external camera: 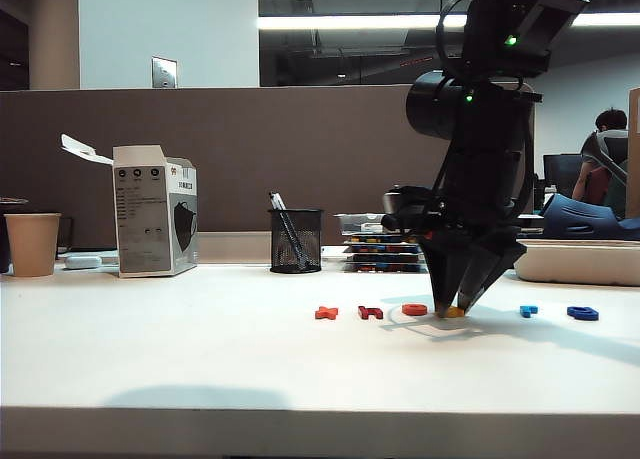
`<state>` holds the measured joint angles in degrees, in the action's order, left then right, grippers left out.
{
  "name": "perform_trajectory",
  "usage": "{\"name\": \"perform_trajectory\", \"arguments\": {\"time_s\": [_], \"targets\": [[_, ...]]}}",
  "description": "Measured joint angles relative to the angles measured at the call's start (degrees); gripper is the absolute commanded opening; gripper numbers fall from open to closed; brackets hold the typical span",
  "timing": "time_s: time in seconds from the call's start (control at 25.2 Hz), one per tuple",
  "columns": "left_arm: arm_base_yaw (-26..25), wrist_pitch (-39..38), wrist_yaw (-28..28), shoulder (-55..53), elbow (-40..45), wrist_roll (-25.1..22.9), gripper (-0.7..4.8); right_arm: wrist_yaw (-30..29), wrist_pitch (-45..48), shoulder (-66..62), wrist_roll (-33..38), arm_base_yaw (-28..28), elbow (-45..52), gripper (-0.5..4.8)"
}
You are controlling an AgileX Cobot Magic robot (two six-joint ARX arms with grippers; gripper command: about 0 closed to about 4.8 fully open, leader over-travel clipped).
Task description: Select the appropriate letters from the row of letter magnets placed on the table to arrange into the word "dog".
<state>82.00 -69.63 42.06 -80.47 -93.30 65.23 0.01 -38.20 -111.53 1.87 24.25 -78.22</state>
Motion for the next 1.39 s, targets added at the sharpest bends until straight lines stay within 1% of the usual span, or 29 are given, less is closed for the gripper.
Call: {"name": "perform_trajectory", "arguments": {"time_s": [0.56, 0.87, 1.07, 1.15, 1.27, 1.39], "targets": [[0.00, 0.00, 0.00, 0.00, 0.00, 0.00, -0.05, 0.00, -0.37, 0.20, -0.02, 0.04, 0.07, 0.84], [0.00, 0.00, 0.00, 0.00, 0.00, 0.00, -0.05, 0.24, -6.05, 2.10, 0.00, 0.04, 0.79, 0.84], [0.00, 0.00, 0.00, 0.00, 0.00, 0.00, -0.05, 0.00, -6.14, 5.07, 0.00, 0.04, 0.68, 0.84], [0.00, 0.00, 0.00, 0.00, 0.00, 0.00, -0.05, -0.22, -6.25, 6.12, 1.64, 0.09, 0.70, 0.84], [0.00, 0.00, 0.00, 0.00, 0.00, 0.00, -0.05, -3.04, -6.49, 6.84, 3.50, 0.20, 0.70, 0.84], [0.00, 0.00, 0.00, 0.00, 0.00, 0.00, -0.05, -8.61, -7.17, 7.02, 5.22, 0.31, 0.70, 0.84]]}}
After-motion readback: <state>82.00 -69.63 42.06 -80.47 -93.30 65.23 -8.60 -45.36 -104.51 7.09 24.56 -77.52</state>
